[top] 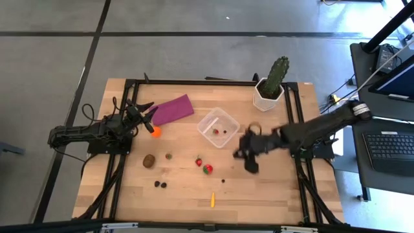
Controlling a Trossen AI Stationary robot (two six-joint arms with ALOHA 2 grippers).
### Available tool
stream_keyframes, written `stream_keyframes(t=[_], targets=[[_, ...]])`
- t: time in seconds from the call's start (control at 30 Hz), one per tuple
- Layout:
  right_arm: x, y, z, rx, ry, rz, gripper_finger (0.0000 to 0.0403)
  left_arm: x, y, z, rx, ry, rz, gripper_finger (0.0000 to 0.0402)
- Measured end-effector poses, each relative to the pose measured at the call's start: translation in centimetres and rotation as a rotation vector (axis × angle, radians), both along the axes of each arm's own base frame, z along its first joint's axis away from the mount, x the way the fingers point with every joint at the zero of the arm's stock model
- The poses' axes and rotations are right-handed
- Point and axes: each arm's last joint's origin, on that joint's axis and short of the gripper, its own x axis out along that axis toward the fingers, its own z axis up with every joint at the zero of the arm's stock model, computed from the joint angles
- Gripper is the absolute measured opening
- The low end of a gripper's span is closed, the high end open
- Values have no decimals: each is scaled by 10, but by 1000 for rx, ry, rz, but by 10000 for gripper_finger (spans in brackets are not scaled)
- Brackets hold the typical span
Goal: Pick and placing Produce into tupperware
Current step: Put the black cherry into the transparent container
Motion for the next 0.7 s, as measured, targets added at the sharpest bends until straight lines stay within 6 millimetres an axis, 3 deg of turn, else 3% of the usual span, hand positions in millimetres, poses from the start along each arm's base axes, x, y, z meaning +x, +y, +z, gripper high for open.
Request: stream_keyframes(t=[0.23, 0.37, 0.53, 0.7], targets=[[27, -71, 99, -162, -292, -199, 111, 0, 0, 0, 0, 0, 0, 124], [37, -108, 129, -199, -242, -303, 111, 0, 0, 0, 2, 2, 0, 124], [60, -139, 124, -202, -42, -298, 112, 0, 0, 0, 2, 2, 0, 124], [87, -160, 77, -174, 193, -271, 112, 0, 0, 0, 2, 2, 0, 124]])
